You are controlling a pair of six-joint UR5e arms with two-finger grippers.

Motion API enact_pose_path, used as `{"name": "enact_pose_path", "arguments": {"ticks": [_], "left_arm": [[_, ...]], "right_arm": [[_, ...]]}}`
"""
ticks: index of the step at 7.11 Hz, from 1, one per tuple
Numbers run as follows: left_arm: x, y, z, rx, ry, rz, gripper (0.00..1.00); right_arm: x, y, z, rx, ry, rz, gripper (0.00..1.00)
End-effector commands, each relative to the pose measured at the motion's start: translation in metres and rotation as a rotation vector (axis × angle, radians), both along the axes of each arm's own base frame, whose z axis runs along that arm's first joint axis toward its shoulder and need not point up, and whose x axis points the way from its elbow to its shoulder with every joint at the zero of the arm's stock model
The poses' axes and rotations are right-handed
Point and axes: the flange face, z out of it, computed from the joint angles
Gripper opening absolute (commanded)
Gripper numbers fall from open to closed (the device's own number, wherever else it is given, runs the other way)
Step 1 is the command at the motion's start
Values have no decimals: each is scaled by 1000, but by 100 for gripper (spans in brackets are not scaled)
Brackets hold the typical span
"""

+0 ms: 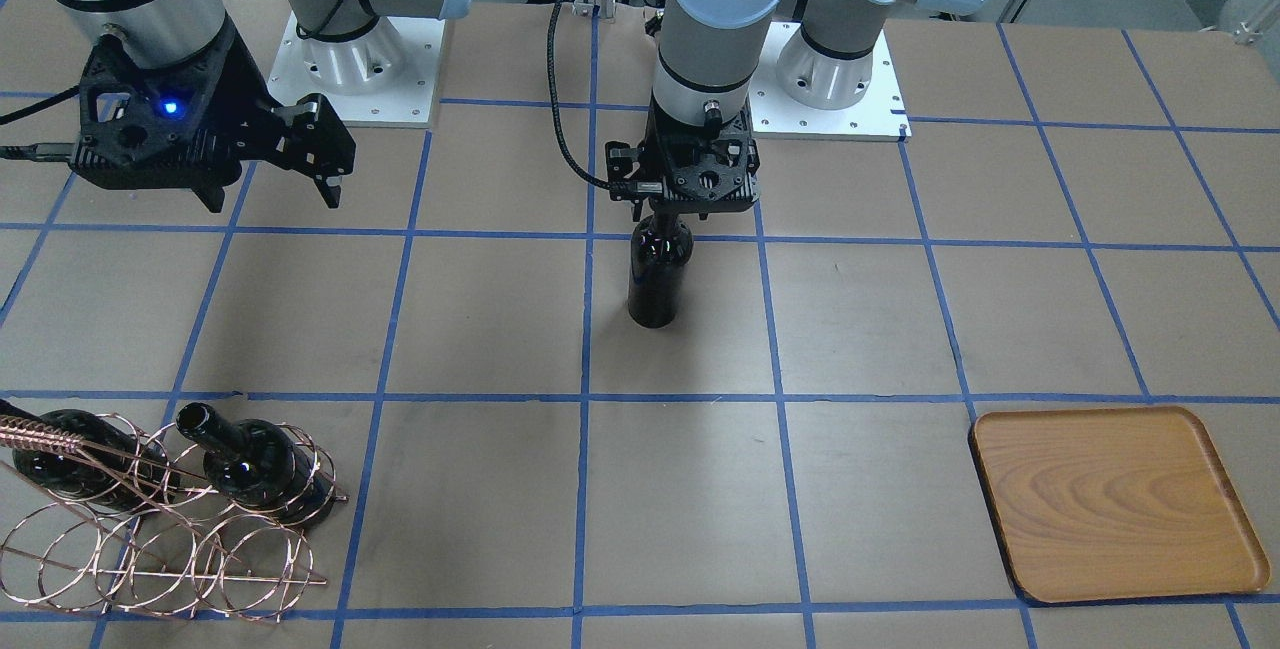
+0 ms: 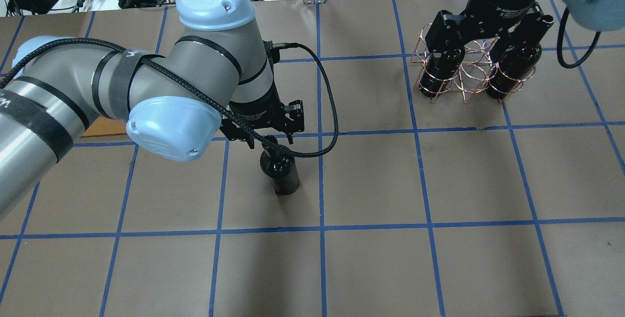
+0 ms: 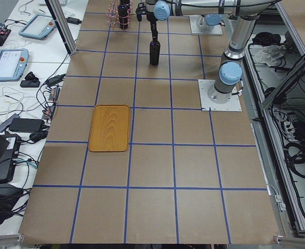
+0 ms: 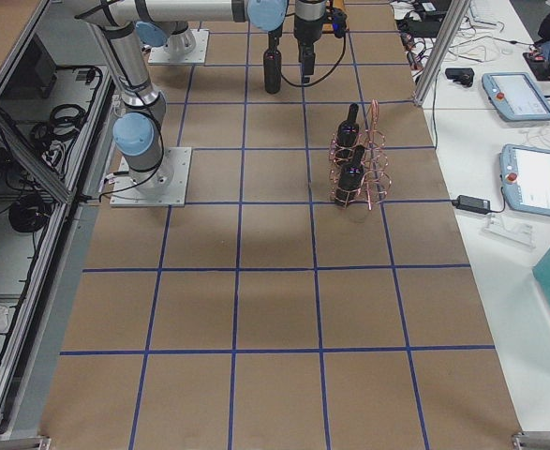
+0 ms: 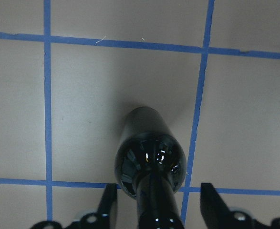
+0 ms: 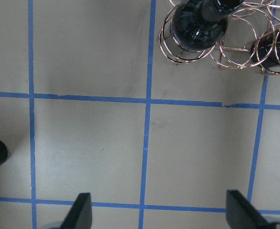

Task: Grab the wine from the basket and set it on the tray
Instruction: 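Grasp the standing bottle's neck with the left gripper while the right arm withdraws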

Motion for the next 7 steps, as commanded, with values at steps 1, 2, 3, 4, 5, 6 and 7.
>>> {"name": "enact_pose_path", "arguments": {"ticks": [1, 2, 3, 4, 5, 6, 7], "left_arm": [[2, 6, -6, 20, -4, 0, 48], [2, 8, -9, 23, -3, 0, 47], [2, 8, -9, 23, -3, 0, 47], [2, 8, -9, 23, -4, -3, 47], [3, 8, -8, 21, -5, -6, 45], [2, 8, -7, 19, -5, -7, 30], [2, 8, -8, 20, -3, -6, 25]], "right_arm": [[1, 1, 1, -1, 0, 1, 100], [1, 1, 1, -1, 0, 1, 100], [1, 1, 1, -1, 0, 1, 100], [1, 1, 1, -1, 0, 1, 100], [1, 2, 1, 1, 0, 0, 100], [1, 1, 1, 0, 2, -2, 100], [0, 1, 1, 0, 3, -2, 100]]}}
